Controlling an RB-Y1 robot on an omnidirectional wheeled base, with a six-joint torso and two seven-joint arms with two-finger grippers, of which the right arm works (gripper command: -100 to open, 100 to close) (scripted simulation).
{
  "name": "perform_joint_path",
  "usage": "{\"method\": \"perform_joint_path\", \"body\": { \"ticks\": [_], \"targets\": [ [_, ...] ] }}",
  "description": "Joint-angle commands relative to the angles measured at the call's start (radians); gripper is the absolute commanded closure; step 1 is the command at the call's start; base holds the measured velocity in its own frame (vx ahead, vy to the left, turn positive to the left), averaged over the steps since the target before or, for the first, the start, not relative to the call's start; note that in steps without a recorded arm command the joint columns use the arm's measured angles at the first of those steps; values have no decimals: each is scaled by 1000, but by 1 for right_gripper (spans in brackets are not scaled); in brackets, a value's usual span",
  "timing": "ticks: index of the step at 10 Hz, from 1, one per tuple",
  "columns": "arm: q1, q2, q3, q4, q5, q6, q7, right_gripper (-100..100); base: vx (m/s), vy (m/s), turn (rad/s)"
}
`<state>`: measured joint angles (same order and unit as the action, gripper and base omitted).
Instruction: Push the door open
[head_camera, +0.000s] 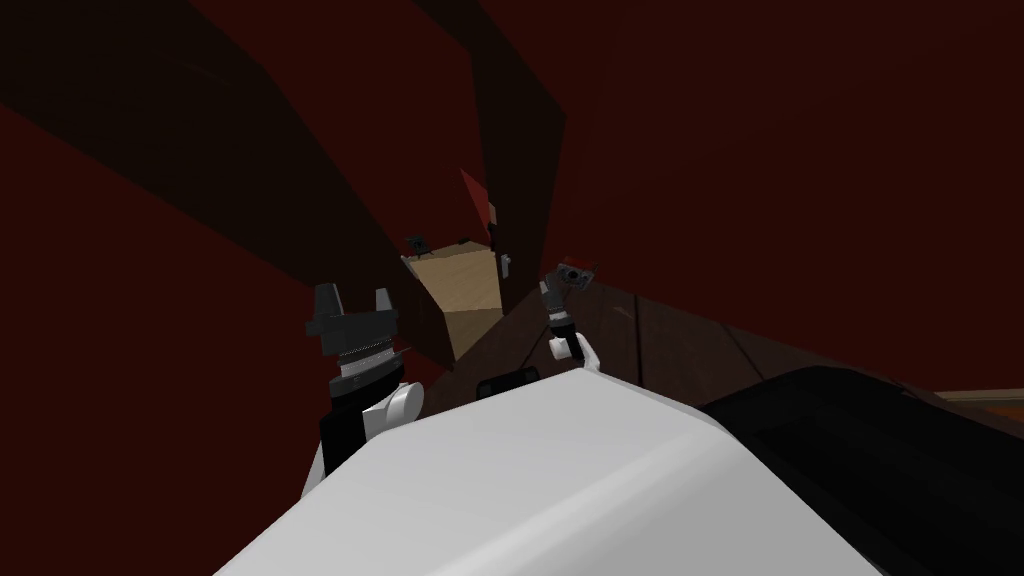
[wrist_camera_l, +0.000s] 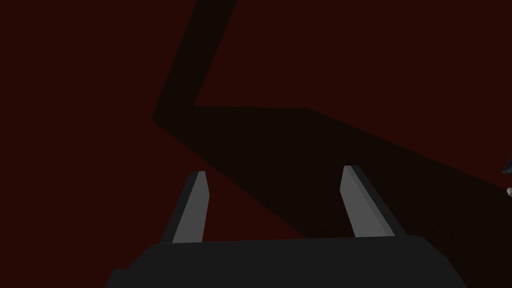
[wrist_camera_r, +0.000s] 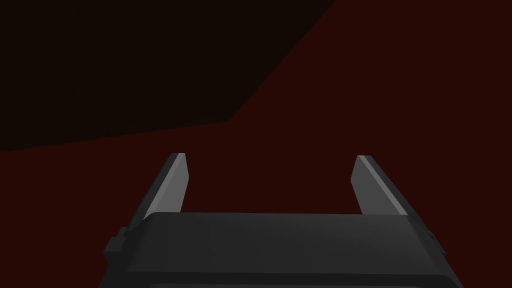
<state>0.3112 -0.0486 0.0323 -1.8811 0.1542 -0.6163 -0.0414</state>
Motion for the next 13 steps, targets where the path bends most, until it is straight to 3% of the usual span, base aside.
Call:
{"method": "perform_joint_path", "body": {
  "ticks": [1,2,9,10,12,13],
  "targets": [
    [-32,-10,2,50,8,-1,-25,-100,91,-67,66],
    [-32,-10,2,56,8,-1,-25,-100,69,-37,16],
    [-190,-41,20,294,51,-2,-126,-100,83,-76,56],
    [-190,-41,20,304,51,-2,-126,-100,60,-53,23],
    [-237,-50,25,367,64,-2,-156,-100,65,-50,52],
    [-237,-50,25,379,64,-2,-156,-100,50,-56,28]
  ]
}}
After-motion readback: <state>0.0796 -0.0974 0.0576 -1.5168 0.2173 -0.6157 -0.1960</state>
